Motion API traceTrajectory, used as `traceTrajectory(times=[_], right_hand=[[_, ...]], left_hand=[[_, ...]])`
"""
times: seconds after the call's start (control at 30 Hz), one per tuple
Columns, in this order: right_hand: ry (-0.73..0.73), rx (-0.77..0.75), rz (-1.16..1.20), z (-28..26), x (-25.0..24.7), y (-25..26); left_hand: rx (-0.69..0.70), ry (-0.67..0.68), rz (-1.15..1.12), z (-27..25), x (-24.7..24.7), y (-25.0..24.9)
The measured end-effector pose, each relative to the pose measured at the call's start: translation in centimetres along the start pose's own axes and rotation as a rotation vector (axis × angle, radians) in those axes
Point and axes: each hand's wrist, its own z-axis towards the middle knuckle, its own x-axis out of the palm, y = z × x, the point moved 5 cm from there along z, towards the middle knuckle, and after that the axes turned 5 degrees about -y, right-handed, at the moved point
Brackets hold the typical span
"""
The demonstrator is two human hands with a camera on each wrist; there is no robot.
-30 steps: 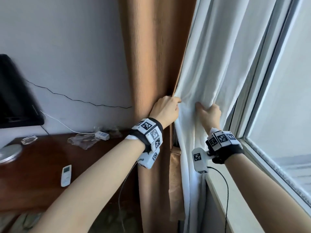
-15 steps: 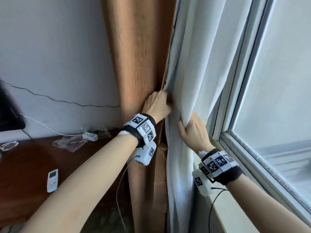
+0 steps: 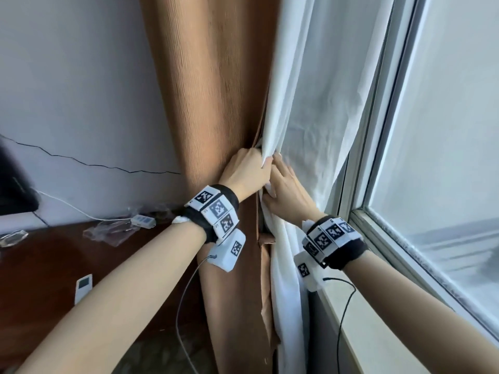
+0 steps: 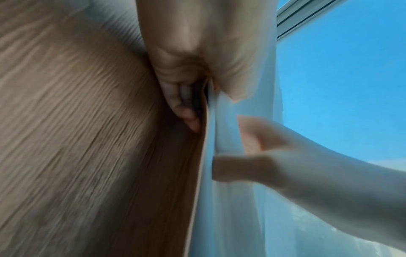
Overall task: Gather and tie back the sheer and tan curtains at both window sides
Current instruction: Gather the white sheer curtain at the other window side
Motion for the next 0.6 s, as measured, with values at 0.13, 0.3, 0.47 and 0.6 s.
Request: traceTrajectory(times=[0.13, 0.3, 0.47, 0.6], right_hand=[[-0.042, 0.335, 0.526, -1.9, -1.9, -2.8], [-0.54, 0.643, 0.42, -1.8, -4.0, -7.7], [-0.259, 0.735, 0.547, 1.0, -0.8, -9.7], [-0.317, 0.688, 0.482, 2.0, -1.3, -9.2]], left_hand=[[0.019, -0.045, 0.121, -0.1, -0.4, 1.6], [0.191, -0.059, 0.174, -0.5, -0.6, 0.9], [0.286, -0.081, 0.18, -1.0, -0.4, 0.4], [0.423, -0.144, 0.278, -1.5, -0.6, 0.1]])
